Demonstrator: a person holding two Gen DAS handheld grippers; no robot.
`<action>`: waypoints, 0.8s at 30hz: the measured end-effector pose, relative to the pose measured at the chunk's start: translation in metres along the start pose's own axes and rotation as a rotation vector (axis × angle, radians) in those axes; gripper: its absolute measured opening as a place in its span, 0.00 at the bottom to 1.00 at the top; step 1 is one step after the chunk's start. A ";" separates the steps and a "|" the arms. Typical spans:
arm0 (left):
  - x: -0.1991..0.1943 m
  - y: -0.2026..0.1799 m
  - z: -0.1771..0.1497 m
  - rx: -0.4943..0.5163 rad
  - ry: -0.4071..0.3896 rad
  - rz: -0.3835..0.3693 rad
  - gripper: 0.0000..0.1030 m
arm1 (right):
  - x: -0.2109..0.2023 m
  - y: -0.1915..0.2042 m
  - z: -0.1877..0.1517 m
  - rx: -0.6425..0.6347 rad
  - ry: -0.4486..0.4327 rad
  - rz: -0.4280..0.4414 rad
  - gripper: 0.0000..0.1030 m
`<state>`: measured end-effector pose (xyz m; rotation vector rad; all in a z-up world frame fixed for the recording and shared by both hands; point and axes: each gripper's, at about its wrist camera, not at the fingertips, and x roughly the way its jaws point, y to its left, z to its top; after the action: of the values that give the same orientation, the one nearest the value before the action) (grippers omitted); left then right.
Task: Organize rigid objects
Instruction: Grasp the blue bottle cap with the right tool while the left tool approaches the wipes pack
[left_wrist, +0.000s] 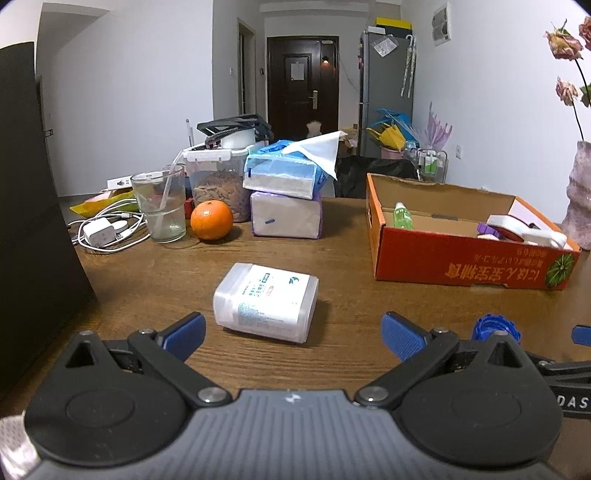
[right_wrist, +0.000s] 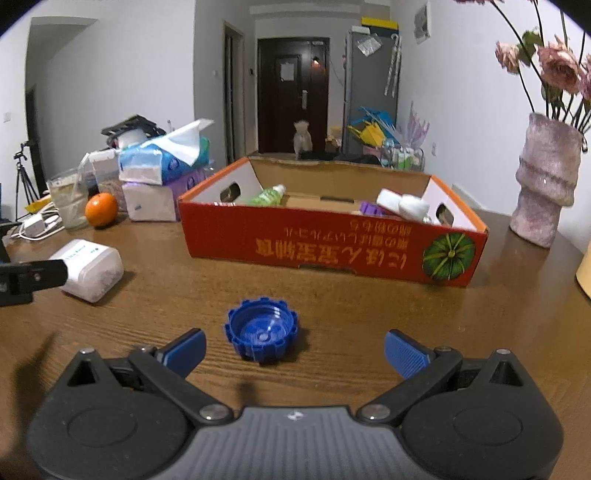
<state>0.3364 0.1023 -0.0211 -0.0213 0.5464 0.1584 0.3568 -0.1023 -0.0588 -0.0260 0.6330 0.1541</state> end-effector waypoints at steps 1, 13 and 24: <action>0.001 0.000 -0.001 0.004 0.002 -0.004 1.00 | 0.002 0.000 -0.001 0.004 0.009 0.001 1.00; 0.012 0.012 -0.002 0.004 0.022 -0.023 1.00 | 0.032 0.011 0.001 0.058 0.064 -0.031 0.95; 0.023 0.017 0.000 -0.002 0.028 -0.035 1.00 | 0.052 0.022 0.008 0.048 0.080 -0.052 0.75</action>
<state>0.3533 0.1224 -0.0327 -0.0348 0.5738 0.1250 0.3991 -0.0729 -0.0825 -0.0018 0.7150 0.0879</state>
